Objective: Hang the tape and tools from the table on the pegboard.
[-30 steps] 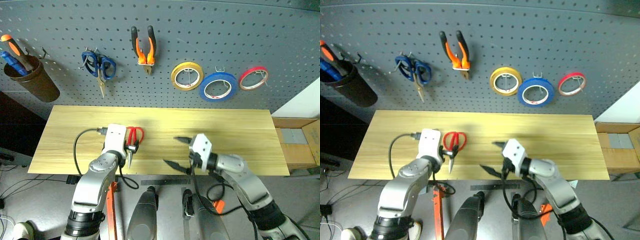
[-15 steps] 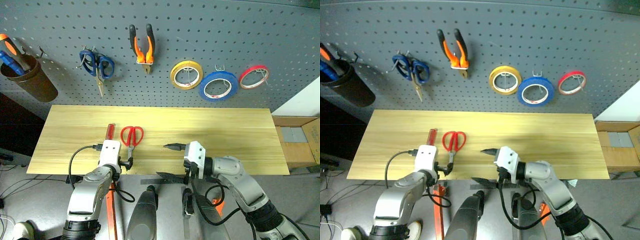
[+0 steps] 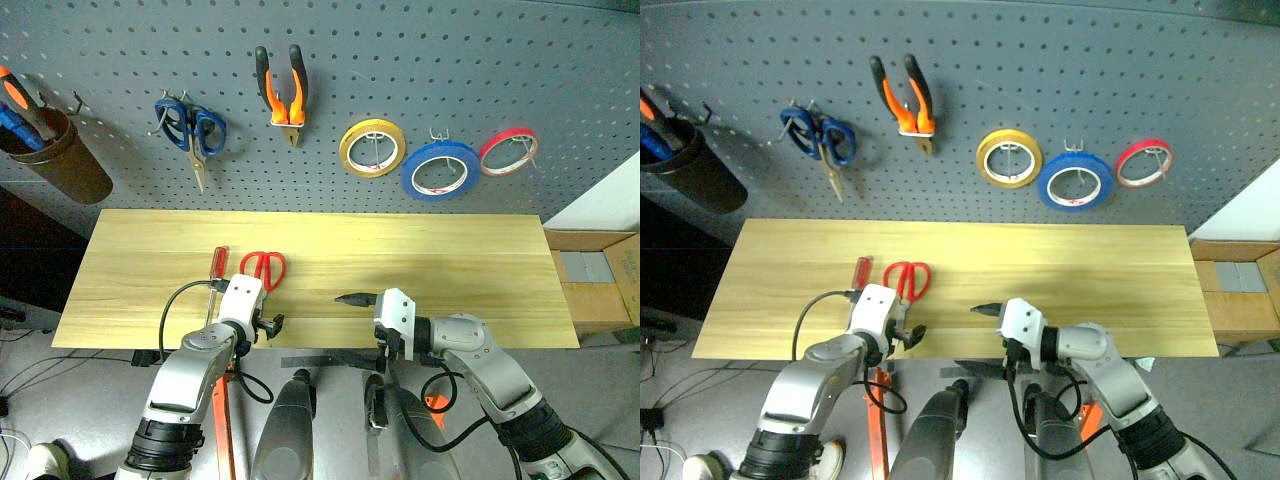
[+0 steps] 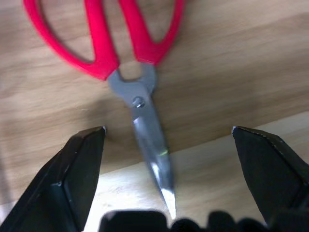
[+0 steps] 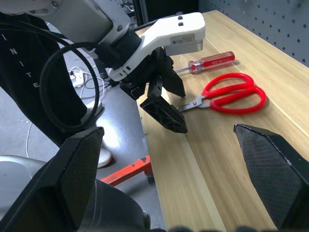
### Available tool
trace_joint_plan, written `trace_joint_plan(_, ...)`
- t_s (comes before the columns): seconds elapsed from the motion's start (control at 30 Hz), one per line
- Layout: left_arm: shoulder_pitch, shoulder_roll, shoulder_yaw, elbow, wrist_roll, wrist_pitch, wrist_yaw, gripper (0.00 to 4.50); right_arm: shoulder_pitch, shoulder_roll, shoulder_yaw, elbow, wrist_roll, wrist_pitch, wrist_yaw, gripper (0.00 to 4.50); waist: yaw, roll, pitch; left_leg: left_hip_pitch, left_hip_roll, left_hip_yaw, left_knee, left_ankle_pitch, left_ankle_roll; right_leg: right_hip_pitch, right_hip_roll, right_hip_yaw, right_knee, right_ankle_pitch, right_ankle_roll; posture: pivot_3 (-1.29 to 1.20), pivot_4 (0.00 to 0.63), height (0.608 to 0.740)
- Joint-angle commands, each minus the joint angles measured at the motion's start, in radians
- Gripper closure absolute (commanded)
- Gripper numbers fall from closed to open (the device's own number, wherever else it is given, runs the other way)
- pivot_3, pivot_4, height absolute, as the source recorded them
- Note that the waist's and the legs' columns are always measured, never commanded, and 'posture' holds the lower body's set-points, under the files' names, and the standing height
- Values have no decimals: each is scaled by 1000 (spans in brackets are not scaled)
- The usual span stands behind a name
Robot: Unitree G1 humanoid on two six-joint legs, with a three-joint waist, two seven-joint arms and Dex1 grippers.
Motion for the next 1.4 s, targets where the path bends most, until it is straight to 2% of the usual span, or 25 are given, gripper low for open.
trace_joint_plan(0.03,0,9,6,8,14,0,4,607,5,6,-10,8,-6,-36,0,0,0,0,0,0,0,0,0,0,0,0,0,0,0,0,0,230,394,740)
trace_joint_plan(0.23,7,18,16,5,25,5,13,2492,4,11,-12,19,-13,-53,2,0,0,0,1,0,0,0,0,0,0,0,0,0,0,0,0,230,394,740)
trace_joint_plan(0.37,17,23,26,3,39,4,26,3939,8,13,-12,18,-17,-58,3,0,0,0,1,0,0,0,0,0,0,0,0,0,0,0,0,227,387,740)
trace_joint_plan(0.4,19,24,27,3,39,3,26,4162,9,12,-12,17,-18,-59,3,0,0,0,1,0,0,0,0,0,0,0,0,0,0,0,0,227,387,740)
trace_joint_plan(0.63,21,15,30,8,43,-14,31,4174,4,9,-14,23,-22,-67,7,0,0,0,0,0,0,0,0,0,0,0,0,0,0,0,0,227,372,740)
trace_joint_plan(0.83,32,-36,77,-27,36,-90,70,4174,2,4,-25,11,-12,-66,14,0,1,-1,0,0,0,0,0,0,-1,0,0,0,0,0,0,227,355,740)
trace_joint_plan(0.93,85,-73,90,-89,29,-160,82,4174,6,8,-29,2,-14,-87,12,0,0,-1,0,0,0,0,0,0,-1,0,0,0,0,0,0,228,341,740)
trace_joint_plan(1.1,227,-70,29,-186,91,-300,97,4174,4,37,-55,-6,27,-61,-5,0,1,-2,-1,0,0,0,0,0,-2,0,-1,0,0,0,0,231,317,740)
trace_joint_plan(1.27,357,-88,27,-275,174,-487,172,4174,-8,60,-105,-1,79,-41,-14,0,4,-5,-7,0,0,0,1,1,-3,0,-1,-1,0,0,0,244,285,740)
trace_joint_plan(1.4,485,-142,54,-366,136,-635,164,4174,-12,67,-140,-27,131,-15,-9,0,7,-6,-19,-1,-1,1,0,1,-3,1,-2,-1,-1,0,0,257,257,740)
